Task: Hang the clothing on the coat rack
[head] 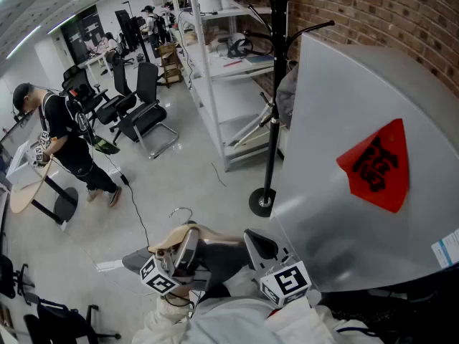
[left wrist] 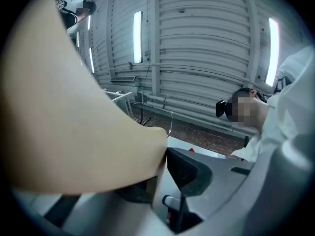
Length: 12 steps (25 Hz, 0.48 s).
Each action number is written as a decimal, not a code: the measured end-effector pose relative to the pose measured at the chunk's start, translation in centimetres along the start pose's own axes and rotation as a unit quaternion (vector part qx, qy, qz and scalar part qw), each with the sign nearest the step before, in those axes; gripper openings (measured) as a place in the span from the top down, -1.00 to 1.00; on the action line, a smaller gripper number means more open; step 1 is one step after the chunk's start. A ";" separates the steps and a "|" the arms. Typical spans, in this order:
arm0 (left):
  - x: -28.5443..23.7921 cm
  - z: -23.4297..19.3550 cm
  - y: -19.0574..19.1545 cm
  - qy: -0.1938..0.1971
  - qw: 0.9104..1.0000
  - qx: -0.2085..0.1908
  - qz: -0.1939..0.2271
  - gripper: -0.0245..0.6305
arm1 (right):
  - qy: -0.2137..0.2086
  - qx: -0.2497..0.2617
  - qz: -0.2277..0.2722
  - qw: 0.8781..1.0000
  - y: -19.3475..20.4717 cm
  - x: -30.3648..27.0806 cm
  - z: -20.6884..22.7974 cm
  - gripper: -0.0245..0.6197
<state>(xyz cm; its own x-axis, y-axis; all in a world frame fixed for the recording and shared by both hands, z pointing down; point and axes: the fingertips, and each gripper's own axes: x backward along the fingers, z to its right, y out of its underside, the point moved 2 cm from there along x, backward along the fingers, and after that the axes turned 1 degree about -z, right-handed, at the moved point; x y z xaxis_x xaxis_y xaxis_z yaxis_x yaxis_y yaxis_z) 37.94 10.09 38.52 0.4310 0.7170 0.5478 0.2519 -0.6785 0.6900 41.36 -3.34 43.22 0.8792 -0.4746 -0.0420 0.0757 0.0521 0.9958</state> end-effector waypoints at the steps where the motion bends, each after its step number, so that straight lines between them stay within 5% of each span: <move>1: -0.1 -0.9 -0.3 0.000 1.000 0.001 0.000 0.62 | 0.003 -0.004 0.001 1.000 0.3 -0.7 0.2 0.85; 12: -1.6 -9.4 -6.4 0.031 0.999 0.039 0.013 0.62 | 0.037 0.000 -0.002 0.999 -0.4 -10.2 0.4 0.85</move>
<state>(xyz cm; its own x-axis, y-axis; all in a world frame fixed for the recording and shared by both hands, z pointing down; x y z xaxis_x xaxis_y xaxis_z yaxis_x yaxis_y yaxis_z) 27.51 14.79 37.67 0.3846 0.7065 0.5940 0.3090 -0.7050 0.6384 32.17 1.13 43.30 0.9113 -0.4085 -0.0525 0.0800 0.0505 0.9955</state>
